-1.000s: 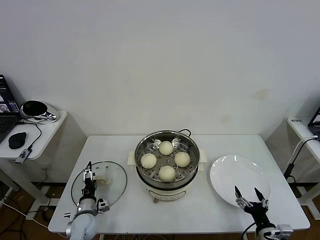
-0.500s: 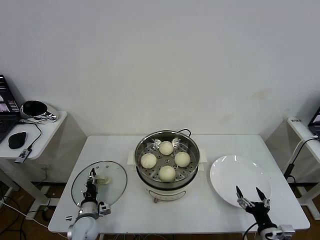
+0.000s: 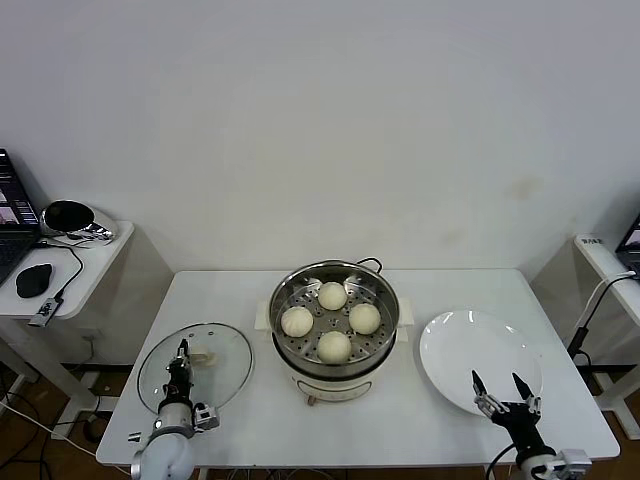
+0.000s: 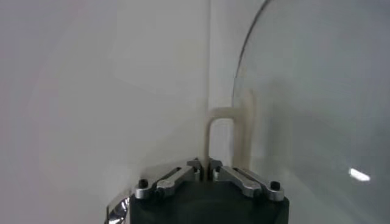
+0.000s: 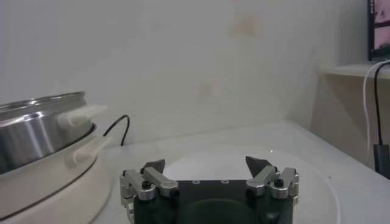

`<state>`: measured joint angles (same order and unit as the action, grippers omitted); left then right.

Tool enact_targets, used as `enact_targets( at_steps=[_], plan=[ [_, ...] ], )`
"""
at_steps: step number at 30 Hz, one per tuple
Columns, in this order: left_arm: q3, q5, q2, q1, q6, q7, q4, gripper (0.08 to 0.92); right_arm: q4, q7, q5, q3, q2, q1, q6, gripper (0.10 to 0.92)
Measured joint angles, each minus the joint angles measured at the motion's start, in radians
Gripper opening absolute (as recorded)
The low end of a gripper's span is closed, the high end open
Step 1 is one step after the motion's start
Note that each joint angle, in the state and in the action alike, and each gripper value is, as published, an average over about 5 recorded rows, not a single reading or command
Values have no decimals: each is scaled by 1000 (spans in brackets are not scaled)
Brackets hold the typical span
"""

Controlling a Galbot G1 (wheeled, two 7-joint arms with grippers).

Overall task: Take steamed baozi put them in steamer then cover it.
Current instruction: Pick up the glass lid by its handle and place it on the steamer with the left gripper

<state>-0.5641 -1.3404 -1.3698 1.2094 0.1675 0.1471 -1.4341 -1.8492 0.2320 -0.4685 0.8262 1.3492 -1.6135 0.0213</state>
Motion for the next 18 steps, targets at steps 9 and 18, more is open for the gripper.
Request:
enact_targets(
  at_steps=[9,18],
  plan=[
    [13,51,23,75,78,-77,-167,137,-2,2,-8,-6,-7,10,-1,823],
    [53,37,34,128,261,-103,-330,137,-1,3,-24,-7,-28,21,-3,823]
  ],
)
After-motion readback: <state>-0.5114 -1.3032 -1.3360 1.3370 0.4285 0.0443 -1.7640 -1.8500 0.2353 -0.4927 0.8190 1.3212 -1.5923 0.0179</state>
